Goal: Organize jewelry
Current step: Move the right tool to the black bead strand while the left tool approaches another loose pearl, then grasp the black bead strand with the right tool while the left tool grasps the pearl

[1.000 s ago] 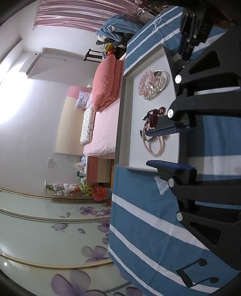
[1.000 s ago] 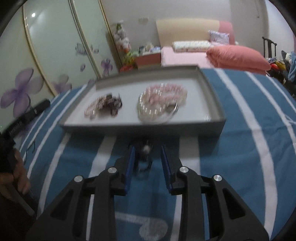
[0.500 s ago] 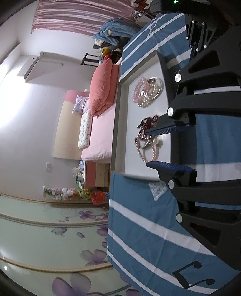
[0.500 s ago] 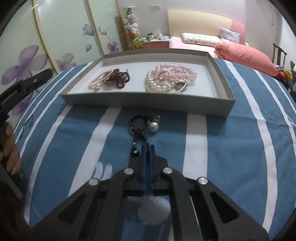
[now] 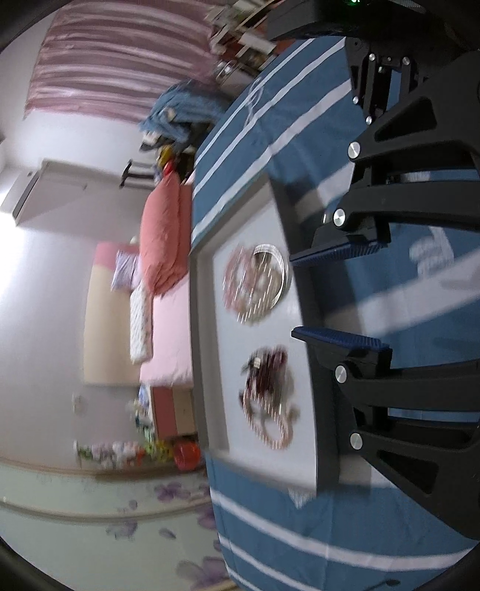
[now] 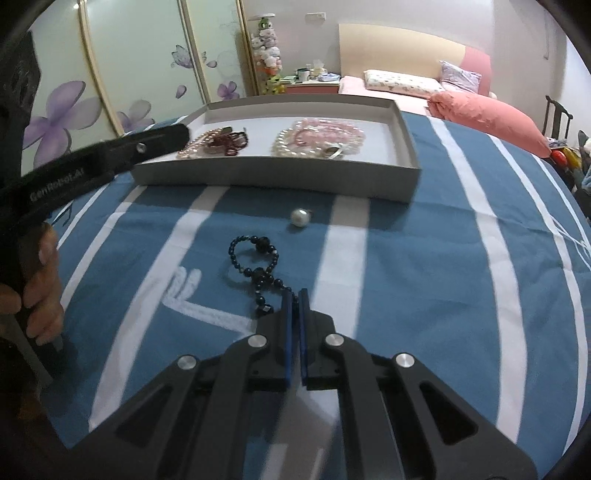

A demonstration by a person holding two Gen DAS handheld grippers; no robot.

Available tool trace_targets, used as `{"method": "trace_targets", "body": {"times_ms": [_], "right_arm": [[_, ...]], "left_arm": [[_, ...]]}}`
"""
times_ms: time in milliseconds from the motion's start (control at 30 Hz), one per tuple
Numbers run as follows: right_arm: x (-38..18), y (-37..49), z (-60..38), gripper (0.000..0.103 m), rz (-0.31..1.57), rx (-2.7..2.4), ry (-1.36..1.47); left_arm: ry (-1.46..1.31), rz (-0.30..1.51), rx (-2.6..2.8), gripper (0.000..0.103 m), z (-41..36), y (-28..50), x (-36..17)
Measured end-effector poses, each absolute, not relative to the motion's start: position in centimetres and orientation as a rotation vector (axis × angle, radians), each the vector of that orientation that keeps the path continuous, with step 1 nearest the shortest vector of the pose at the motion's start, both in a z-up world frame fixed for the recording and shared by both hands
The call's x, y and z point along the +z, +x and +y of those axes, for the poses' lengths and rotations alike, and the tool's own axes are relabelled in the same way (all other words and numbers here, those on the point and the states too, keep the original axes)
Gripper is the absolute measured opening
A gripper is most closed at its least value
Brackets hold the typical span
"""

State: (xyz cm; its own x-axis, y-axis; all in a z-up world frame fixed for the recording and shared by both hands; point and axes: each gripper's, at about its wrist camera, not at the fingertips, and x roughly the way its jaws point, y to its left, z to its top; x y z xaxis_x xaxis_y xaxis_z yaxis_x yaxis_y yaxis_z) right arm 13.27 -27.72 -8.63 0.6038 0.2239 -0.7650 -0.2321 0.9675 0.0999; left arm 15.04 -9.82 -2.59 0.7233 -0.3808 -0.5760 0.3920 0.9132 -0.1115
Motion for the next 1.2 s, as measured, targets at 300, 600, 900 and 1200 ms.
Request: {"method": "trace_targets", "body": {"times_ms": [300, 600, 900, 1200], "right_arm": [[-8.7, 11.8, -31.2, 0.004, 0.881, 0.186, 0.03], [-8.7, 11.6, -32.3, 0.004, 0.882, 0.18, 0.063], [-8.6, 11.8, -32.1, 0.005, 0.883, 0.171, 0.068], [-8.5, 13.9, -30.2, 0.004, 0.891, 0.18, 0.054]], "left_arm": [[0.105, 0.768, -0.49, 0.035, -15.5, 15.5, -5.5], [0.151, 0.854, -0.485, 0.035, -18.1, 16.3, -7.1], [0.159, 0.868, -0.414, 0.014, -18.2, 17.2, -7.1], [0.163, 0.867, -0.264, 0.014, -10.1, 16.7, -7.1]]}}
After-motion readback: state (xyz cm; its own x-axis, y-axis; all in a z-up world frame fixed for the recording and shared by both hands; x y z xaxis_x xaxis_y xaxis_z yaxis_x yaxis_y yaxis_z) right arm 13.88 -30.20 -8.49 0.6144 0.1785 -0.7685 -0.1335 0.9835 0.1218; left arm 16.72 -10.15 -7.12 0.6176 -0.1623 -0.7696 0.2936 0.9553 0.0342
